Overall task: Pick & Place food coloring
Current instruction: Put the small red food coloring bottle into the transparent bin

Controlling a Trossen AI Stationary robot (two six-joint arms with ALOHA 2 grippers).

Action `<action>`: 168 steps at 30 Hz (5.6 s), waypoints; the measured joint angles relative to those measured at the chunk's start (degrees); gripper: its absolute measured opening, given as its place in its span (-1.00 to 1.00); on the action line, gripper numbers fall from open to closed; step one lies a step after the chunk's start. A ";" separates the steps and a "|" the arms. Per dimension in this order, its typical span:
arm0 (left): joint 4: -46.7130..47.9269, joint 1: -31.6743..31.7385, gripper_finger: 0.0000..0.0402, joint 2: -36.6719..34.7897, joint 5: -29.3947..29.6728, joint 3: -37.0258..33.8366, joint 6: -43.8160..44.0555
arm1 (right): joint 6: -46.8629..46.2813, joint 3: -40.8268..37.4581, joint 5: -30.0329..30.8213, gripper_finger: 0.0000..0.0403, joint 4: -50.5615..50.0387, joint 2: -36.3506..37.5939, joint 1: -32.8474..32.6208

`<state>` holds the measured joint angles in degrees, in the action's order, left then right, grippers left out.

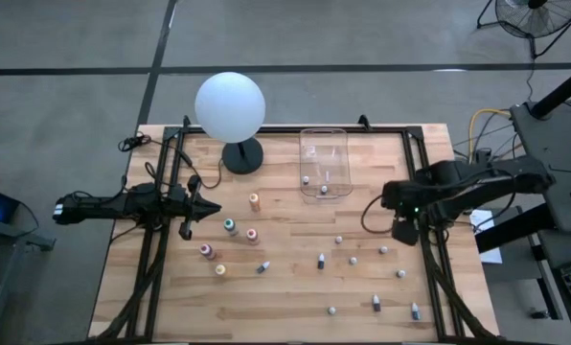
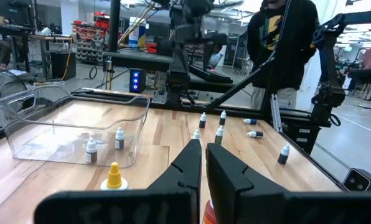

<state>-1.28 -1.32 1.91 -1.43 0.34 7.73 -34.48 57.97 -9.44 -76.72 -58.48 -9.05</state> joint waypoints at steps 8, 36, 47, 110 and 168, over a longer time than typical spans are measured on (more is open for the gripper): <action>0.00 -0.02 -1.00 0.00 0.00 0.00 0.00 | -22.03 -6.43 0.86 0.16 10.95 0.26 -5.36; 0.00 -0.01 -1.00 0.00 0.00 0.00 -0.02 | -39.37 -12.36 9.70 0.20 14.92 -9.05 -21.21; 0.00 -0.01 -1.00 0.00 0.00 0.00 -0.02 | -40.88 -13.59 9.70 0.19 21.43 -16.66 -23.71; 0.00 -0.02 -1.00 0.00 0.00 0.00 0.00 | -33.87 -18.07 11.09 -0.10 26.39 -18.86 -23.29; 0.00 0.00 -1.00 0.00 0.00 0.00 0.00 | -5.99 0.34 9.46 -0.71 5.71 -18.78 -8.46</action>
<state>-1.28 -1.32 1.91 -1.43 0.34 7.72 -40.48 58.31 0.01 -71.01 -77.25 -17.51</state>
